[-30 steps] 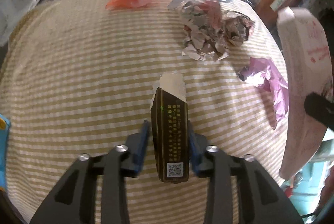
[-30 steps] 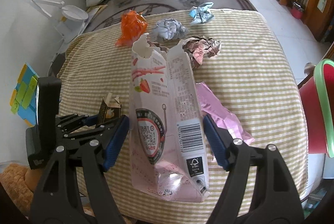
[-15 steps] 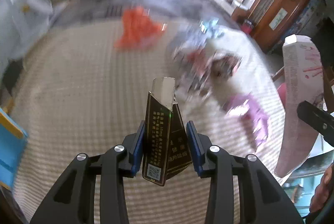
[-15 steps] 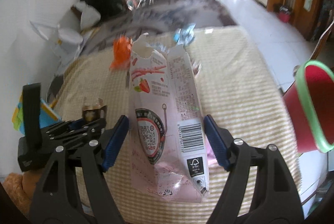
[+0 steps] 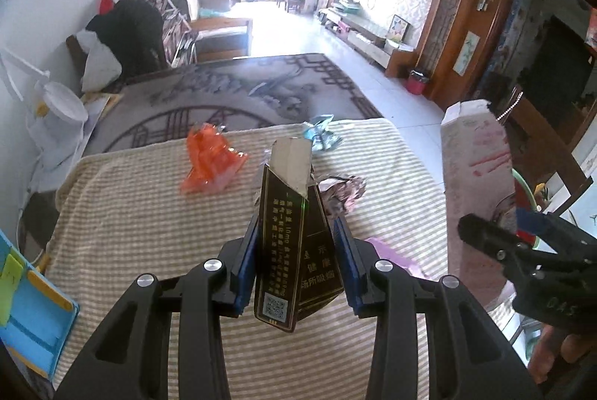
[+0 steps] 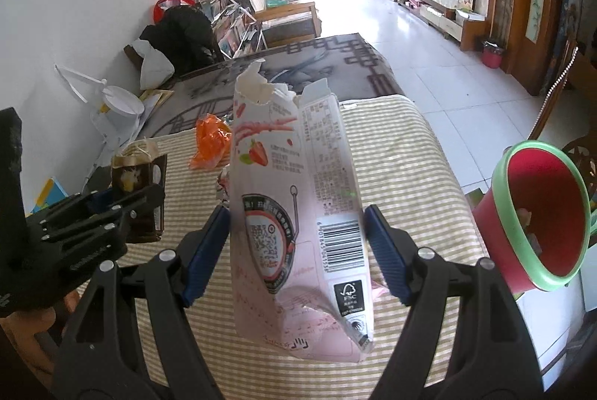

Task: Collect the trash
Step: 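Carry the cigarette box and pink carton over the red bin with both grippers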

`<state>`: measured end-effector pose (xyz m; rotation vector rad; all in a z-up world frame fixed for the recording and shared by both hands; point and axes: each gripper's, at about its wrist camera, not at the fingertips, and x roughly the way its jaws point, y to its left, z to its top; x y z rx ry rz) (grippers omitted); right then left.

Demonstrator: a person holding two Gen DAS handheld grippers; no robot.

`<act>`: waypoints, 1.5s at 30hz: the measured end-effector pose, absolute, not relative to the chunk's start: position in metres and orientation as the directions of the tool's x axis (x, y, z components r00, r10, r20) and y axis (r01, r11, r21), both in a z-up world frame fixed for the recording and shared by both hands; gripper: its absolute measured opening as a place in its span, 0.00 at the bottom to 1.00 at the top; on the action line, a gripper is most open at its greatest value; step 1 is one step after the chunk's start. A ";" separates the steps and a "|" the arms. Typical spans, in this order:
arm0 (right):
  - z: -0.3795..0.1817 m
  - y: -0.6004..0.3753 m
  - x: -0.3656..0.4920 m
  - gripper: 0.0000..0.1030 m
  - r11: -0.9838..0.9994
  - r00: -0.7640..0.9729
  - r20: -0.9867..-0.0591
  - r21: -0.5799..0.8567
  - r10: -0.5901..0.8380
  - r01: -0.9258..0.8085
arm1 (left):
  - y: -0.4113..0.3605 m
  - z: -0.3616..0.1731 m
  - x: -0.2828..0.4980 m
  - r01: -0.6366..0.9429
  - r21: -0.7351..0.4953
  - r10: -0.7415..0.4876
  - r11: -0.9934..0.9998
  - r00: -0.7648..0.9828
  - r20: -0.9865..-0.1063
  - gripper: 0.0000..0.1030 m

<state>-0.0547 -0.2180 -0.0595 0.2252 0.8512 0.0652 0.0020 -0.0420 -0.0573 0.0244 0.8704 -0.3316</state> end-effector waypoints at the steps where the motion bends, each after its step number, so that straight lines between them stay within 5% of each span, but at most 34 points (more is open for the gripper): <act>1: -0.059 -0.221 -0.055 0.70 0.974 0.660 -0.737 0.225 0.147 0.034 | -0.044 -0.057 0.001 0.297 -0.112 -0.277 0.948 0.598 -0.752 0.35; 45: -0.061 -0.432 -0.083 0.70 0.958 0.685 -0.722 0.254 0.097 0.132 | -0.260 -0.047 -0.018 0.404 -0.070 -0.311 0.912 0.572 -0.759 0.36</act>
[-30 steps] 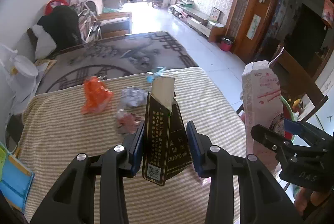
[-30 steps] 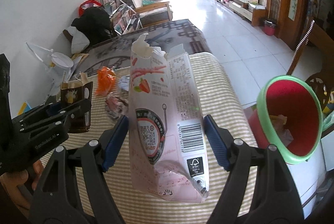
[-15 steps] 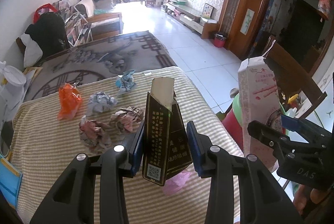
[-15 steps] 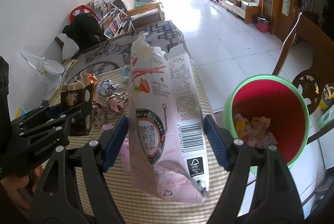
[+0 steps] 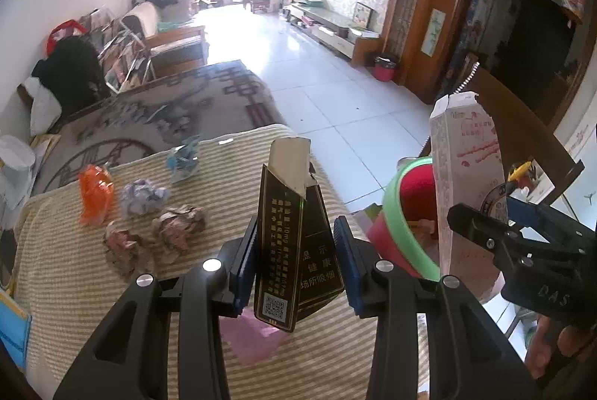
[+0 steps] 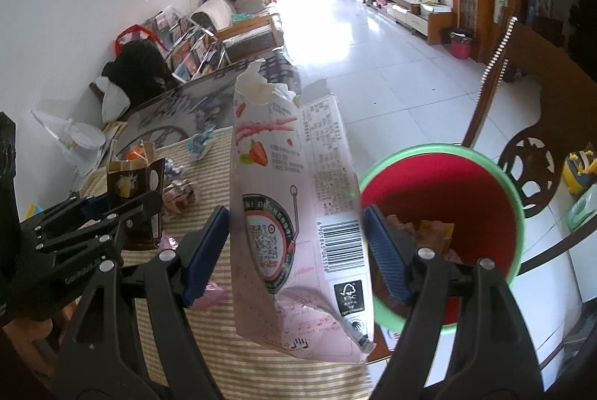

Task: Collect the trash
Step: 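Carry the cigarette box and pink carton over the red bin with both grippers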

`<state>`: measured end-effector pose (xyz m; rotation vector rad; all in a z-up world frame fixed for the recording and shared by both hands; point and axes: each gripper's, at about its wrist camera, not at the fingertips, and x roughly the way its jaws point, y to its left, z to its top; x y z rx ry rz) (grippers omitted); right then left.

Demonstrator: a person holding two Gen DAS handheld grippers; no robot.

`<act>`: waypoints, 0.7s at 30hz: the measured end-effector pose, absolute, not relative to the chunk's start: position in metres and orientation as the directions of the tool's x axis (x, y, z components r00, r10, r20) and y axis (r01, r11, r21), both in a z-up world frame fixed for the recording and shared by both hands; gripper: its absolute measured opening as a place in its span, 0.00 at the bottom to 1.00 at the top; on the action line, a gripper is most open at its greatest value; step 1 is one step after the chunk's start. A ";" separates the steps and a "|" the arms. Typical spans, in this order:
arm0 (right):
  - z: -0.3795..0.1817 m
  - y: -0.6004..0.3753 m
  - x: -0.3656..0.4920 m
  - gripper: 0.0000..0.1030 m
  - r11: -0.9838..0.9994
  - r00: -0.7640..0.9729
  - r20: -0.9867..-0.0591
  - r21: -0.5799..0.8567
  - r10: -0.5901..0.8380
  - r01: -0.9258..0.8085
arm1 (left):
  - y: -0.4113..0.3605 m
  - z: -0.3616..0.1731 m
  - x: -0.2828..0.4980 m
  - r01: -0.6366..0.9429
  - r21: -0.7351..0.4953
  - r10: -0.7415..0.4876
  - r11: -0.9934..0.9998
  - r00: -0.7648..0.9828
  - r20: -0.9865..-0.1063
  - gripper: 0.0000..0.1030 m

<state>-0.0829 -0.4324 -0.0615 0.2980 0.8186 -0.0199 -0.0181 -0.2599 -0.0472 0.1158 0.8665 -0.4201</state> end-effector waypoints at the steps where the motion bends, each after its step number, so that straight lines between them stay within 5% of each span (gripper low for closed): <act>1: -0.062 -0.437 -0.084 0.70 0.957 0.686 -0.721 0.255 0.093 0.139 | -0.265 -0.047 -0.019 0.409 -0.068 -0.313 0.910 0.570 -0.759 0.36; 21: -0.084 -0.545 -0.102 0.70 0.913 0.653 -0.757 0.244 -0.032 0.327 | -0.399 -0.087 0.000 0.607 -0.164 -0.449 0.777 0.354 -0.820 0.36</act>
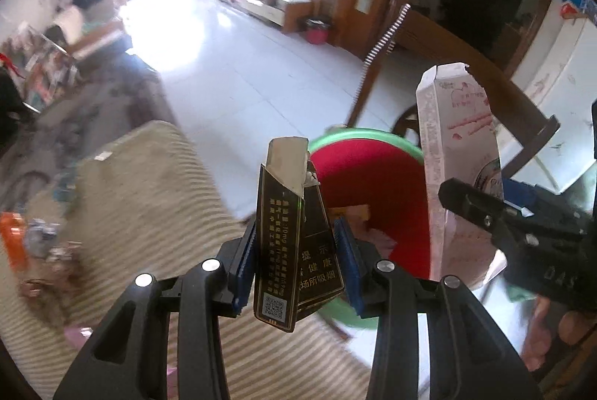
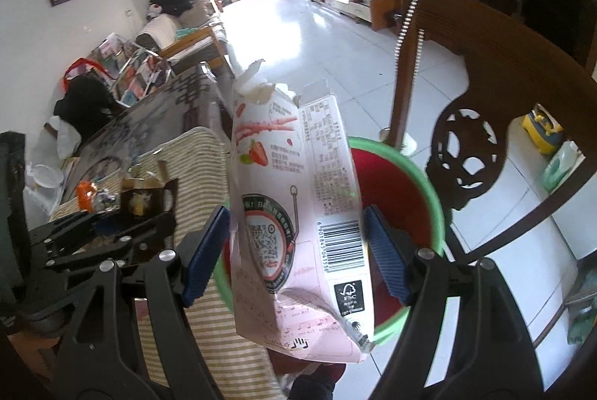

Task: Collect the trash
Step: 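Carry the cigarette box and pink carton over the red bin with both grippers, then open both grippers to drop the box and carton into the bin, then grasp the crumpled newspaper ball with the left gripper while the right grasps the silver foil ball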

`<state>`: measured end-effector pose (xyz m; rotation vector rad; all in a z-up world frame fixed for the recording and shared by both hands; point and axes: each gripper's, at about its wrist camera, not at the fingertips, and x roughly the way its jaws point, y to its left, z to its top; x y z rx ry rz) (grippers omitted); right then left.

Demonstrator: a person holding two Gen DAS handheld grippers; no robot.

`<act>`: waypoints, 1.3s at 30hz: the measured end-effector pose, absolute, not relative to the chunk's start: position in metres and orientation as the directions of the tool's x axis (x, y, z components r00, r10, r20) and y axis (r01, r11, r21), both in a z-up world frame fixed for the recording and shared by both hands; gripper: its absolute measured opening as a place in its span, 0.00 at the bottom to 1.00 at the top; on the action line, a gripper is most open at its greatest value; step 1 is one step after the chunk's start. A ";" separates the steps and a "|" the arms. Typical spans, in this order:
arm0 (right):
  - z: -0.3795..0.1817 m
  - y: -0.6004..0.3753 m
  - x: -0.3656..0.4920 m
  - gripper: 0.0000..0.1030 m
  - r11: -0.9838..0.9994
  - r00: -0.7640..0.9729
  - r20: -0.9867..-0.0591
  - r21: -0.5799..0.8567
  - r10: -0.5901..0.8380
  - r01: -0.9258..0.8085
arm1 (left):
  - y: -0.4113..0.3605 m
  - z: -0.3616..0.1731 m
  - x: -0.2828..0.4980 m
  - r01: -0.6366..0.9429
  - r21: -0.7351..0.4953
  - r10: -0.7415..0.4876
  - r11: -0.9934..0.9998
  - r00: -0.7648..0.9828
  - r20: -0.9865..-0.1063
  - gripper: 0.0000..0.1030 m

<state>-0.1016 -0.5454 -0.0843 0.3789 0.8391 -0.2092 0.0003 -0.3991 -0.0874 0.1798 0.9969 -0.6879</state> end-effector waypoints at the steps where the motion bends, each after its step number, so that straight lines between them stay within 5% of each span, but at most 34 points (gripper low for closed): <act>1: -0.085 -0.550 -0.103 0.70 0.911 0.649 -0.760 0.238 -0.041 0.336 | -0.404 -0.090 0.001 0.608 -0.175 -0.454 0.775 0.342 -0.823 0.36; 21: -0.092 -0.585 -0.117 0.70 0.885 0.627 -0.773 0.225 -0.093 0.409 | -0.443 -0.096 0.002 0.661 -0.184 -0.479 0.727 0.298 -0.826 0.36; 23: -0.093 -0.585 -0.115 0.71 0.885 0.625 -0.774 0.220 -0.098 0.411 | -0.443 -0.095 0.002 0.664 -0.183 -0.482 0.725 0.300 -0.823 0.38; 25: -0.093 -0.585 -0.114 0.74 0.882 0.619 -0.779 0.217 -0.103 0.419 | -0.441 -0.093 0.002 0.667 -0.175 -0.483 0.724 0.309 -0.819 0.66; 39: -0.081 -0.541 -0.098 0.81 0.910 0.647 -0.760 0.223 -0.061 0.348 | -0.342 -0.082 0.017 0.496 -0.178 -0.423 0.850 0.440 -0.792 0.68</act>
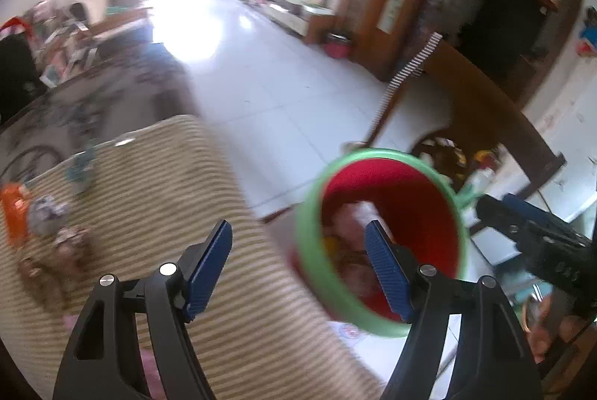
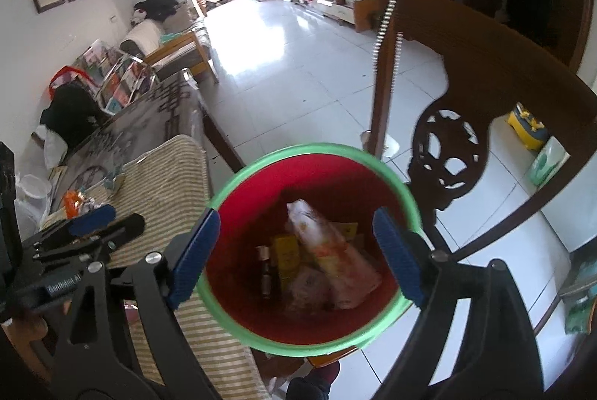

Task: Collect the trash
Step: 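Grasp the crumpled newspaper ball with the left gripper while the right grasps the silver foil ball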

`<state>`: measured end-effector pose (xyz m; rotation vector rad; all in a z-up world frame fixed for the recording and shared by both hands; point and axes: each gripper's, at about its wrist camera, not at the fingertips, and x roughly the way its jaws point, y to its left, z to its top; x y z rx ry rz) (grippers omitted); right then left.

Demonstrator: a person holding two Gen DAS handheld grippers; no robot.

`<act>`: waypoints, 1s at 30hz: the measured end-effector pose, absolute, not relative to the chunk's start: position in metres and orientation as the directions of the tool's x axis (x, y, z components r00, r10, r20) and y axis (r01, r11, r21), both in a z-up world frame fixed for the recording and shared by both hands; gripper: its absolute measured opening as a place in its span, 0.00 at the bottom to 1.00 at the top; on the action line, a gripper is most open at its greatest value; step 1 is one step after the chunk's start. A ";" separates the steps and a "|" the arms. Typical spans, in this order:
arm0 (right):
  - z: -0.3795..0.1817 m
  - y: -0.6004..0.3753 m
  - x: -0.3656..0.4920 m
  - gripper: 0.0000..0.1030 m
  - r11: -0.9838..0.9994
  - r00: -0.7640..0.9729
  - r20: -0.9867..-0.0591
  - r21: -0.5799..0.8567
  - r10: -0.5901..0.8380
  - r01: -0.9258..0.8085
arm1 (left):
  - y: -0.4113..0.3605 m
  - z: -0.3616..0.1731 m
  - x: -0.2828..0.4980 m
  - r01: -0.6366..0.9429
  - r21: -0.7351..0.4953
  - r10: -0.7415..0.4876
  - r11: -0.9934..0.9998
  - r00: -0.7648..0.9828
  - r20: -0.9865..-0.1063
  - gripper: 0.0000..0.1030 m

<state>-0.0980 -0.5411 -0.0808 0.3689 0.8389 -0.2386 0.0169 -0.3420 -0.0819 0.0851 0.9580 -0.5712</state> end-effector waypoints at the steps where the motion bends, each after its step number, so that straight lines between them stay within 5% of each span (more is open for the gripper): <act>1: -0.081 -0.536 -0.096 0.81 0.913 0.647 -0.761 0.224 -0.055 0.340 | -0.328 -0.083 0.018 0.472 -0.163 -0.399 0.867 0.460 -0.793 0.68; 12: -0.092 -0.423 -0.050 0.81 0.961 0.606 -0.792 0.223 0.081 0.164 | -0.126 -0.126 0.066 0.003 -0.064 -0.057 0.998 0.501 -0.864 0.69; 20: -0.097 -0.327 -0.021 0.83 0.979 0.556 -0.823 0.188 0.118 0.072 | -0.051 -0.199 0.119 -0.073 -0.208 -0.170 0.975 0.353 -0.920 0.66; 22: -0.098 -0.305 -0.013 0.83 0.983 0.545 -0.830 0.175 0.116 0.058 | -0.046 -0.204 0.124 -0.052 -0.319 -0.285 0.946 0.336 -0.898 0.45; 30: -0.105 -0.227 0.052 0.84 0.986 0.531 -0.832 0.162 0.161 -0.045 | -0.013 -0.182 0.106 0.076 -0.254 -0.264 0.964 0.381 -0.886 0.36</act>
